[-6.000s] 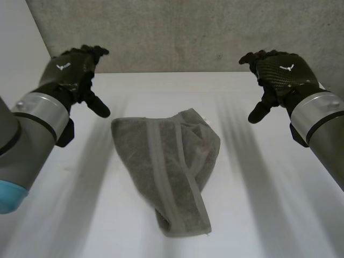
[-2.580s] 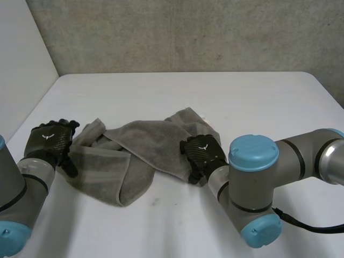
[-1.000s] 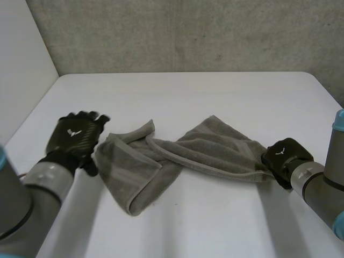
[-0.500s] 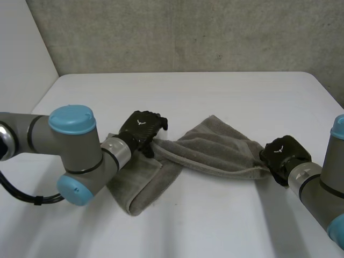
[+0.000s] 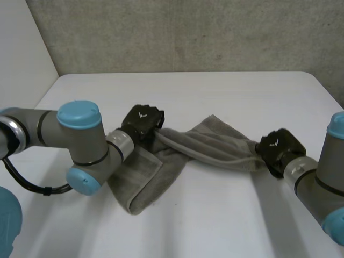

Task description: Fold the towel.

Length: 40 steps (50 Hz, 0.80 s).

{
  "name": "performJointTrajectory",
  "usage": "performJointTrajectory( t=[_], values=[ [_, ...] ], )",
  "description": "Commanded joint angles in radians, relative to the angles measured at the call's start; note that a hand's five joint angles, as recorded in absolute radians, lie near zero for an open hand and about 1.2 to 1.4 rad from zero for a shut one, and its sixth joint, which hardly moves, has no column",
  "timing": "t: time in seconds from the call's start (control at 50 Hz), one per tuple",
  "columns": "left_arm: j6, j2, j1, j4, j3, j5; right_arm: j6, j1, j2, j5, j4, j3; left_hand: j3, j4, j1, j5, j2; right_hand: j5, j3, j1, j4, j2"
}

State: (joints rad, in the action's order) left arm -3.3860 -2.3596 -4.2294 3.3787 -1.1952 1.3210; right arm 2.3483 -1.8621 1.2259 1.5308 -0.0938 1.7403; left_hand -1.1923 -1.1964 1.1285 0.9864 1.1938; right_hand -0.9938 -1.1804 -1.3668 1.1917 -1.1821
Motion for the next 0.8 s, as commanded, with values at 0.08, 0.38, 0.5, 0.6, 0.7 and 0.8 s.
performJointTrajectory(
  t=[0.08, 0.38, 0.5, 0.6, 0.7, 0.8],
  values=[
    [0.001, 0.083, -0.001, 0.057, 0.158, 0.105, 0.149, -0.051, -0.043, 0.008, -0.099, -0.269, -0.204, -0.200, 0.268, 0.235, 0.202, -0.228, -0.216, -0.029, 0.205, -0.214],
    [-0.003, 0.380, 0.009, 0.137, 0.030, 0.391, 0.353, -0.100, 0.017, 0.008, -0.479, -0.354, -0.204, -0.200, 0.268, 0.235, 0.202, -0.228, -0.216, -0.029, 0.205, -0.214],
    [-0.003, 0.485, 0.020, 0.114, -0.271, 0.394, 0.345, -0.098, 0.017, -0.008, -0.313, -0.301, -0.204, -0.200, 0.268, 0.235, 0.202, -0.228, -0.216, -0.029, 0.205, -0.214],
    [0.011, 0.503, 0.077, 0.122, -0.523, 0.386, 0.303, -0.089, -0.005, -0.093, -0.086, -0.219, -0.204, -0.200, 0.268, 0.235, 0.202, -0.228, -0.216, -0.029, 0.205, -0.214],
    [0.022, 0.442, 0.248, 0.119, -0.661, 0.395, 0.240, -0.058, -0.042, -0.104, -0.050, -0.144, 0.205, 0.209, -0.141, -0.173, -0.206, -0.228, -0.216, -0.029, 0.205, -0.214],
    [0.030, 0.448, 0.311, 0.110, -0.669, 0.400, 0.209, -0.046, -0.039, -0.101, -0.055, -0.085, 0.626, 0.630, -0.562, -0.595, -0.628, -0.228, -0.216, -0.029, 0.205, -0.214]
  ],
)
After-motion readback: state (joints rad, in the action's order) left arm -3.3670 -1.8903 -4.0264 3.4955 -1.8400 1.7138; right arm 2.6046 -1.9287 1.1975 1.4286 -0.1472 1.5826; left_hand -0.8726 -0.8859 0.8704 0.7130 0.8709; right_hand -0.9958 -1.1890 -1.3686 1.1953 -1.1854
